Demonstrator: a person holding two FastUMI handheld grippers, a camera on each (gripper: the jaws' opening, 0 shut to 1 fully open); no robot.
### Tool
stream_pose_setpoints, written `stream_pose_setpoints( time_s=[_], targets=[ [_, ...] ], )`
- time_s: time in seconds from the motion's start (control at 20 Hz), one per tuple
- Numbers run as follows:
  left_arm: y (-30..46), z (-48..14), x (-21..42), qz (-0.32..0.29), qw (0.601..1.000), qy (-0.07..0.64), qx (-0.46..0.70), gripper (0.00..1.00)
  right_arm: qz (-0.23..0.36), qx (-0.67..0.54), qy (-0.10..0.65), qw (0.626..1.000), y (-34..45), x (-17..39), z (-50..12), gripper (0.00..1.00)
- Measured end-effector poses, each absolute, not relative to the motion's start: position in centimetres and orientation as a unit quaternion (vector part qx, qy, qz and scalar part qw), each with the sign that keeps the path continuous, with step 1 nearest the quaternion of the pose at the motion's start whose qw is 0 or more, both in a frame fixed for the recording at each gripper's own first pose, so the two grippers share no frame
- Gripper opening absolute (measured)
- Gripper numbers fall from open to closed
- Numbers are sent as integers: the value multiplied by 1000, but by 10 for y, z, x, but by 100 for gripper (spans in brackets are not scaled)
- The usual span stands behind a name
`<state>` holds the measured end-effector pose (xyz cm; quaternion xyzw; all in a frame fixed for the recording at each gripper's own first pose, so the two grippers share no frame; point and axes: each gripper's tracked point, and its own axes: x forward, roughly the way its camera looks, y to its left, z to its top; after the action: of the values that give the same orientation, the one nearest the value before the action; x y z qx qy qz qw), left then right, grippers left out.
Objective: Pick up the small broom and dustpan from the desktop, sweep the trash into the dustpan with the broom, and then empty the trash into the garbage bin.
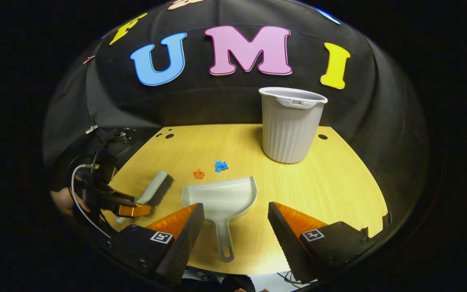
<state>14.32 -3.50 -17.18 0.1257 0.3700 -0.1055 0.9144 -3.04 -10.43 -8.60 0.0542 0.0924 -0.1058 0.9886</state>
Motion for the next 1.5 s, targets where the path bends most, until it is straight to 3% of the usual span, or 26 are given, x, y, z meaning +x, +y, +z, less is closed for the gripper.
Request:
stream_pose_setpoints(
  time_s=[0.2, 0.6, 0.7, 0.85, 1.05, 1.5],
  targets=[
    [-35, -184, 161, -98, 901, 406, 122, 93, -106, 72, 108, 986, -103, -25, -98, 99],
    [-40, -205, 161, -96, 894, 420, 127, 74, -81, 86, 157, 980, -84, -12, -124, 99],
    [-40, -205, 164, -96, 900, 407, 127, 66, -74, 81, 174, 979, -80, -9, -132, 99],
    [-37, -202, 167, -90, 907, 397, 108, 31, -63, 82, 202, 974, -72, -5, -149, 99],
    [-42, -192, 161, -101, 917, 376, 83, 27, -58, 78, 237, 967, -70, 3, -169, 99],
    [-26, -134, 101, -107, 950, 289, 57, 26, -82, 66, 301, 948, -84, 31, -212, 99]
  ],
)
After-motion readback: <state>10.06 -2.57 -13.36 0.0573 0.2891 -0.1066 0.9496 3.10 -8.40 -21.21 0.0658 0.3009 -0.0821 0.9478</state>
